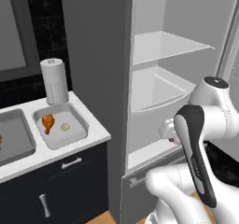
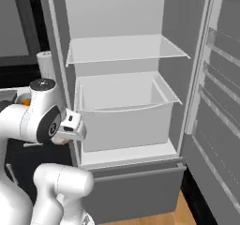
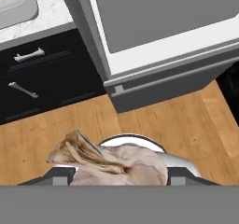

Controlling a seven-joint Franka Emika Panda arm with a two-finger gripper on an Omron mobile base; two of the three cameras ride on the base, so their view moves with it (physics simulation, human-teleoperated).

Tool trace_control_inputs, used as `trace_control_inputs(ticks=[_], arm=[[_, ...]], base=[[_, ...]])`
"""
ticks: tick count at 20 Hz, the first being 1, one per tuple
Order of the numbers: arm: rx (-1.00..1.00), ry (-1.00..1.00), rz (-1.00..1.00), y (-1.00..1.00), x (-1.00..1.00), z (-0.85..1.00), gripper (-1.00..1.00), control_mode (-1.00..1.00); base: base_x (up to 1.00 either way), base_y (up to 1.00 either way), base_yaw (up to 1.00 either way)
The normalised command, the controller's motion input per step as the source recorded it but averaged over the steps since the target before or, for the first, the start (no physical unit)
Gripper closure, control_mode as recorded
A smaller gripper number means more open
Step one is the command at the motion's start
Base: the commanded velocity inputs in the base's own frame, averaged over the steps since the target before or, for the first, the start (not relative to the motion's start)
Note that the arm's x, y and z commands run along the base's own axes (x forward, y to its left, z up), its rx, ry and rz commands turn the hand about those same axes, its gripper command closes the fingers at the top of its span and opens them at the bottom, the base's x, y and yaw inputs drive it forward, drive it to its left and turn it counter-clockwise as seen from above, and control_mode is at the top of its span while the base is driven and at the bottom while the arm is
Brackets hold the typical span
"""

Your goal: Place one garlic and one chicken drumstick in each tupperware on the nearby counter, to pack two identical lunches.

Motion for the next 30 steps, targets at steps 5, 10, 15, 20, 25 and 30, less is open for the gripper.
trace_control_inputs(ticks=[5,10,15,20,25,30], arm=[[0.00,0.00,0.00,0.00,0.00,0.00,1.00,1.00],[0.00,0.00,0.00,0.00,0.00,0.00,1.00,1.00],[0.00,0.00,0.00,0.00,0.00,0.00,1.00,1.00],[0.00,0.00,0.00,0.00,0.00,0.00,1.00,1.00],[0.00,0.00,0.00,0.00,0.00,0.00,1.00,1.00],[0.00,0.01,0.06,0.00,0.49,0.00,1.00,-1.00]], base=[[-0.02,1.00,0.05],[0.29,1.00,0.12],[0.17,0.98,0.16],[0.11,0.67,0.18],[0.75,0.10,0.17],[0.27,0.00,0.06]])
